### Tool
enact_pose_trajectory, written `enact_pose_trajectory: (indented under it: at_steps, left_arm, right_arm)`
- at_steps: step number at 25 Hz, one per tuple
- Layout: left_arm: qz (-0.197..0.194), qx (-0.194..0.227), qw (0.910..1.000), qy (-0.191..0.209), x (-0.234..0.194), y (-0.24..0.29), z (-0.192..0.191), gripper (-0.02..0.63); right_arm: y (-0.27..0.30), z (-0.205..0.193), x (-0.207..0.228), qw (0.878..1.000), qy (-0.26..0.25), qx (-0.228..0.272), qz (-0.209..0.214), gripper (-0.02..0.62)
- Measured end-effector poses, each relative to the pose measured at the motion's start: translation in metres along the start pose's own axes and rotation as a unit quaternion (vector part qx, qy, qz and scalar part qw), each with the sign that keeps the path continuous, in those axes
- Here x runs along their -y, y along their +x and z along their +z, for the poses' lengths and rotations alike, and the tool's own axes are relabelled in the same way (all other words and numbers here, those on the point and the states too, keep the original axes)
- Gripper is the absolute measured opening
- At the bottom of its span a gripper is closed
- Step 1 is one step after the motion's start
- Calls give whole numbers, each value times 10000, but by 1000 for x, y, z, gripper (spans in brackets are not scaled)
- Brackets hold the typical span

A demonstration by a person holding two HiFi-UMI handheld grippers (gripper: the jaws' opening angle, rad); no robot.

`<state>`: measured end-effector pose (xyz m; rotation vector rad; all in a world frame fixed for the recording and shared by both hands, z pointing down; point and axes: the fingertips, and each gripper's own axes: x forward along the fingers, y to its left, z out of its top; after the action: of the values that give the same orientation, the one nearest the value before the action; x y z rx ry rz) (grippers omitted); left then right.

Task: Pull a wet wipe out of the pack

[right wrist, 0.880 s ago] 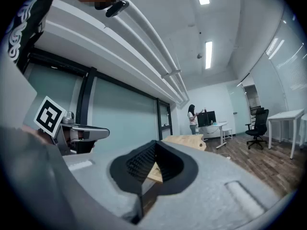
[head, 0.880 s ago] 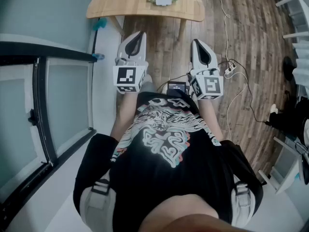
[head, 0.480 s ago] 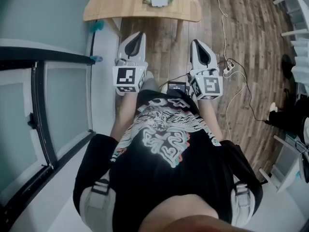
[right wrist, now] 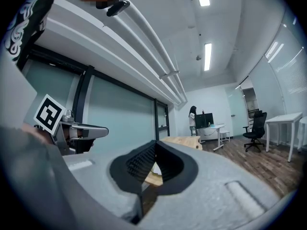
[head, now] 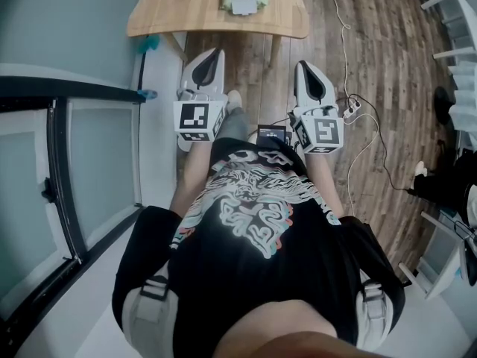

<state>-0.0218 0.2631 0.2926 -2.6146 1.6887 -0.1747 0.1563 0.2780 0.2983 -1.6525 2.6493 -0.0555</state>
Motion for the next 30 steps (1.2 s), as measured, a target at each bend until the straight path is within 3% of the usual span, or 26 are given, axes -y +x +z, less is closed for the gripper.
enact_pose_trajectory:
  at_steps: [14, 22, 30]
  left_arm:
    - [-6, -12, 10000, -39, -31, 56, -13, -12]
    - [-160, -82, 9997, 152, -63, 117, -18, -12]
    - [-214, -197, 9995, 88, -118, 177, -26, -13]
  right_arm:
    - [53, -13, 23, 9998, -99, -145, -46, -2]
    - [120, -24, 38, 9994, -101, -323, -22, -2]
    - [202, -34, 38, 9981, -242, -525, 198, -2]
